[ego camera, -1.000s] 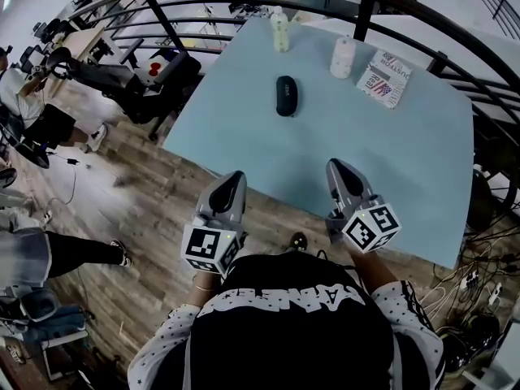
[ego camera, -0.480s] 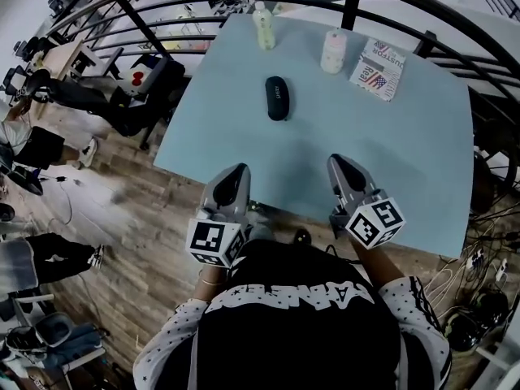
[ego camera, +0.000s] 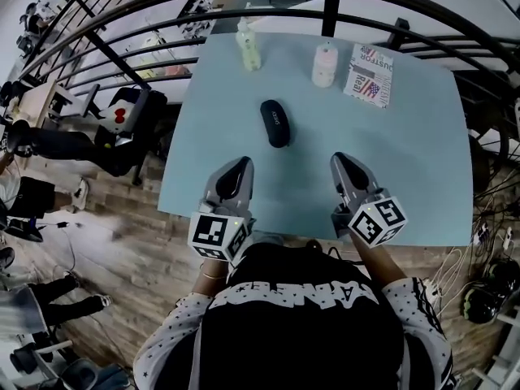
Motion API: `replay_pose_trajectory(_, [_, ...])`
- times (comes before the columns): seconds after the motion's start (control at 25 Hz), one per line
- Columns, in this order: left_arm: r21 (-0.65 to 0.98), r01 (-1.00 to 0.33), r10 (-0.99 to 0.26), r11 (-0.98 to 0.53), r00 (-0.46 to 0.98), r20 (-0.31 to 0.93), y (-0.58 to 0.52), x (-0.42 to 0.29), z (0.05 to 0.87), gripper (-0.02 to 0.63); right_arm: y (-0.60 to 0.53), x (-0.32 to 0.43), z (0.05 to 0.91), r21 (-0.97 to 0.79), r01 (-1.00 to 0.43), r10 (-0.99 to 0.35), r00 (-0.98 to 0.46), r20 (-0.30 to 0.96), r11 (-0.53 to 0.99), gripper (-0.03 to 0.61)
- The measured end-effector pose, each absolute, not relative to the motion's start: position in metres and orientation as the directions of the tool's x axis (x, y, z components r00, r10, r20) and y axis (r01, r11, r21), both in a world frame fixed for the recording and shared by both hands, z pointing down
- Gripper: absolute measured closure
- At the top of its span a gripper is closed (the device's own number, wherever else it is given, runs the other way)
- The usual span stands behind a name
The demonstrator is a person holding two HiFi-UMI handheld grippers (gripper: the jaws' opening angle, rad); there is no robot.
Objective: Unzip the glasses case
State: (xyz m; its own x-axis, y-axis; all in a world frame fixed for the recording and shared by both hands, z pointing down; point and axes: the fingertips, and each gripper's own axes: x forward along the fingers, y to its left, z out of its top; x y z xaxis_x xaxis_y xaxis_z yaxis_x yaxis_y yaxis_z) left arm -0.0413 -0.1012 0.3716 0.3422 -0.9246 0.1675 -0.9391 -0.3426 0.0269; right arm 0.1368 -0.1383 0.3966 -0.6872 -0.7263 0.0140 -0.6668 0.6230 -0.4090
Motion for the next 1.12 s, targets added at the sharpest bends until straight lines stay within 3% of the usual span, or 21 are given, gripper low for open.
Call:
replay_pose_trajectory(0.64, [0.032,-0.902,-0.882,-0.431,0.428,0.197,-0.172,-0.124,0.388,0.614,-0.196,0.059,0.413,-0.412,-0.746,-0.798,-0.599,0.071,0.523,0.565])
replay_pose_trajectory(1.12, [0.071,-0.880,-0.859,-0.469,0.474,0.193,-0.199,-0.168,0.409,0.614,-0.220,0.011,0.454,-0.352,-0.820,-0.818,-0.538,0.203,0.451,0.512])
